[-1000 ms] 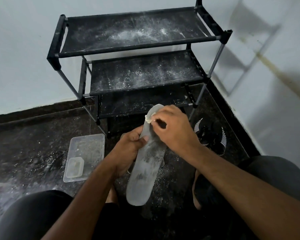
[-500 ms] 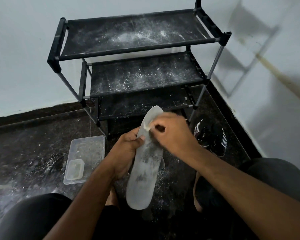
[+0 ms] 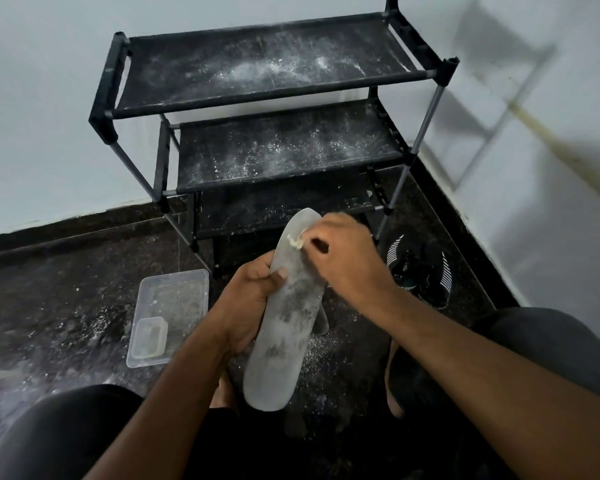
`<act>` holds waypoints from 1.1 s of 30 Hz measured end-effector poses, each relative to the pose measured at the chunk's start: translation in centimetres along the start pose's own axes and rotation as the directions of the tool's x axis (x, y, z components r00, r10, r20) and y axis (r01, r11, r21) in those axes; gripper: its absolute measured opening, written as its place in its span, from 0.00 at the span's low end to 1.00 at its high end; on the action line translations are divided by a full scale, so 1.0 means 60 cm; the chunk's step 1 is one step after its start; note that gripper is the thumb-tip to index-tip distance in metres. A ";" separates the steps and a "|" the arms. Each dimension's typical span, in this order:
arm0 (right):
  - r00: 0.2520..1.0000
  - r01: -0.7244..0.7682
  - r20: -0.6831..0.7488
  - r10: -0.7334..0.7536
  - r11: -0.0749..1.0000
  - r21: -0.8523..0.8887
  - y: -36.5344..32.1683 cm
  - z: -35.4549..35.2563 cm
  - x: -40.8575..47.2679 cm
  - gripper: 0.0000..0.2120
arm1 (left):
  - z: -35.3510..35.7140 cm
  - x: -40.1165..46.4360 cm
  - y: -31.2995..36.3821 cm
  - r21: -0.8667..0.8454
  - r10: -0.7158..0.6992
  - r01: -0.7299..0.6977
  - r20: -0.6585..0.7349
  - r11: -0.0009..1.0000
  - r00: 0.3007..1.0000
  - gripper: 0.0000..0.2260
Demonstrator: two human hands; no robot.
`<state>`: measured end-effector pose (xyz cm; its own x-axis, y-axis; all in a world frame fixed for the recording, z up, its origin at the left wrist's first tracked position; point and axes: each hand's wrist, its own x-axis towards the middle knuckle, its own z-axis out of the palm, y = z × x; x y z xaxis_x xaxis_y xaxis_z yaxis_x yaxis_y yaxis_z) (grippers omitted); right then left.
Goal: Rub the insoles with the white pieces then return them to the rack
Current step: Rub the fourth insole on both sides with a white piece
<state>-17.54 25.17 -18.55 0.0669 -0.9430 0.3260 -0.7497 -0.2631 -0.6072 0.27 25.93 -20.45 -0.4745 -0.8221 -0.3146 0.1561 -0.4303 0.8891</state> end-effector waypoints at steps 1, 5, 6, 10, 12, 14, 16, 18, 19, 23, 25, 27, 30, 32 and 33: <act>0.997 -0.062 -0.054 0.062 0.998 0.008 0.007 -0.005 0.006 0.04 | -0.002 0.001 0.001 0.002 0.000 0.000 -0.012 1.000 1.000 0.13; 0.994 0.050 0.093 -0.054 0.998 0.049 -0.016 0.003 -0.016 0.04 | -0.002 0.003 0.001 -0.009 0.013 -0.013 -0.044 1.000 0.999 0.13; 0.981 0.097 0.164 -0.107 0.993 0.071 -0.025 0.007 -0.025 0.04 | -0.001 0.003 0.001 -0.022 0.007 -0.009 -0.078 1.000 0.997 0.13; 1.000 0.016 0.011 -0.016 1.000 0.023 0.001 -0.003 0.002 0.05 | -0.007 0.004 0.000 -0.046 0.000 -0.007 -0.159 0.999 0.987 0.15; 0.995 -0.051 -0.088 0.054 0.998 0.027 0.007 -0.009 0.006 0.04 | -0.006 0.004 0.004 -0.081 -0.016 0.003 -0.168 0.997 0.986 0.16; 0.999 0.040 0.005 -0.040 0.999 0.017 -0.011 0.001 -0.011 0.04 | -0.002 0.005 0.003 -0.110 -0.036 0.018 -0.170 0.994 0.985 0.16; 0.965 0.171 0.189 -0.181 0.983 0.067 -0.032 0.017 -0.034 0.04 | 0.004 0.002 0.003 -0.134 -0.065 0.042 -0.177 0.990 0.982 0.15; 0.955 0.184 0.219 -0.198 0.979 0.082 -0.027 0.018 -0.025 0.05 | 0.006 0.001 0.001 -0.166 -0.085 0.056 -0.173 0.985 0.981 0.16; 0.975 0.144 0.162 -0.151 0.988 0.056 -0.019 0.015 -0.015 0.05 | 0.005 0.002 0.000 -0.176 -0.081 0.050 -0.174 0.983 0.981 0.17; 0.997 0.059 0.045 -0.059 0.998 0.013 -0.016 0.007 -0.012 0.04 | 0.004 0.004 0.003 -0.228 -0.096 0.054 -0.179 0.972 0.979 0.19; 0.960 0.187 0.201 -0.197 0.980 0.068 -0.037 0.021 -0.034 0.03 | 0.008 0.003 0.002 -0.248 -0.128 0.084 -0.167 0.965 0.978 0.18; 0.924 0.225 0.297 -0.239 0.971 0.081 -0.037 0.026 -0.037 0.04 | 0.011 0.003 -0.001 -0.255 -0.140 0.091 -0.181 0.963 0.973 0.17; 0.983 0.122 0.140 -0.118 0.992 -0.020 -0.012 0.019 -0.013 0.04 | 0.010 0.005 -0.001 -0.268 -0.118 0.067 -0.177 0.961 0.977 0.17; 0.994 0.077 0.080 -0.075 0.997 -0.025 -0.011 0.014 -0.011 0.04 | 0.009 0.004 0.002 -0.288 -0.121 0.066 -0.174 0.955 0.977 0.19; 0.988 0.115 0.108 -0.114 0.993 -0.001 -0.017 0.016 -0.017 0.03 | 0.006 0.004 0.002 -0.297 -0.127 0.072 -0.171 0.952 0.977 0.19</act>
<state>-16.23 26.18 -18.96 0.2229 -0.9233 0.3126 -0.7380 -0.3694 -0.5647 -0.16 25.80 -20.29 -0.3351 -0.8125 -0.4771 0.3718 -0.5793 0.7254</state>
